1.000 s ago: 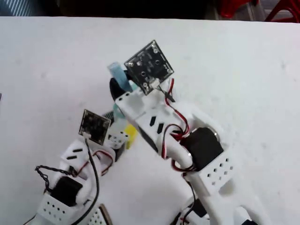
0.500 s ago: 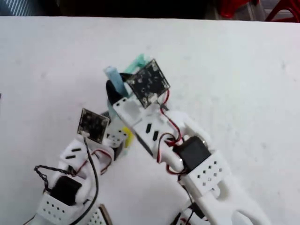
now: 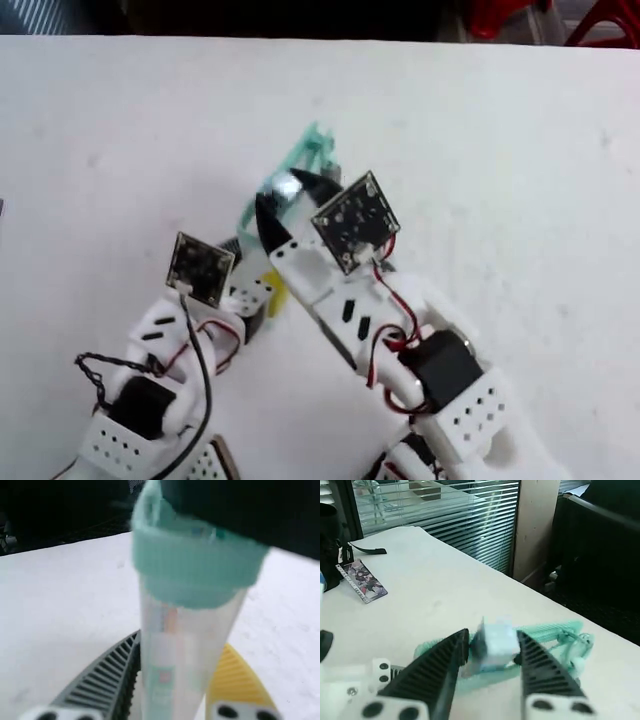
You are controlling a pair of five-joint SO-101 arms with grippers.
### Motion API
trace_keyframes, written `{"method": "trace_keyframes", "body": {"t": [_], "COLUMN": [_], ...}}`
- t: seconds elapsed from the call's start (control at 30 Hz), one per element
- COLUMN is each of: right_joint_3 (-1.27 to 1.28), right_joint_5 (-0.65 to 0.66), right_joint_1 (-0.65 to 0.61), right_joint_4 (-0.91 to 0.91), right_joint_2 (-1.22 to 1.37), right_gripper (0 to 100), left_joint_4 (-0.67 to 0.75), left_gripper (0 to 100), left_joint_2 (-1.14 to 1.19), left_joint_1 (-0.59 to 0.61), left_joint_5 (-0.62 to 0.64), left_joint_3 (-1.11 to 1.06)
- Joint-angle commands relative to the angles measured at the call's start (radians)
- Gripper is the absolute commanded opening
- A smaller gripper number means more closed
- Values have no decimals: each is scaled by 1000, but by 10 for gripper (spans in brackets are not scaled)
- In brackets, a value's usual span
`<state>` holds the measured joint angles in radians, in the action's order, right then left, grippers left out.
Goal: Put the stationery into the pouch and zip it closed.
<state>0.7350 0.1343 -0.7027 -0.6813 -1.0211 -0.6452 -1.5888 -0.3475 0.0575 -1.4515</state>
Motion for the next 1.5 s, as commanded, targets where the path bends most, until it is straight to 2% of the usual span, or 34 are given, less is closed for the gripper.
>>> {"method": "trace_keyframes", "body": {"t": [0.0,0.23,0.5,0.57,0.7,0.9,1.03,1.2,1.3,1.43,1.47], "right_joint_3": [-32,-325,-802,-899,-1122,-1307,-1313,-1315,-1315,-1307,-1304], "right_joint_5": [8,8,-12,-115,-468,-522,-597,-603,-577,-523,-488], "right_joint_1": [5,56,64,64,24,-90,-93,-33,-42,-42,-30], "right_joint_4": [-64,-209,-650,-731,-839,-964,-966,-972,-992,-975,-964], "right_joint_2": [-19,35,440,539,682,828,900,952,954,964,966], "right_gripper": [283,228,212,212,221,406,408,407,324,44,2], "left_joint_4": [37,37,37,37,37,37,37,37,37,37,35], "left_gripper": [203,203,203,203,203,203,203,203,203,204,206], "left_joint_2": [4,4,4,4,4,4,4,4,4,4,4], "left_joint_1": [33,27,24,24,24,24,24,24,24,24,24], "left_joint_5": [12,12,11,9,6,6,6,6,6,6,6], "left_joint_3": [11,8,6,6,6,6,6,6,6,6,9]}}
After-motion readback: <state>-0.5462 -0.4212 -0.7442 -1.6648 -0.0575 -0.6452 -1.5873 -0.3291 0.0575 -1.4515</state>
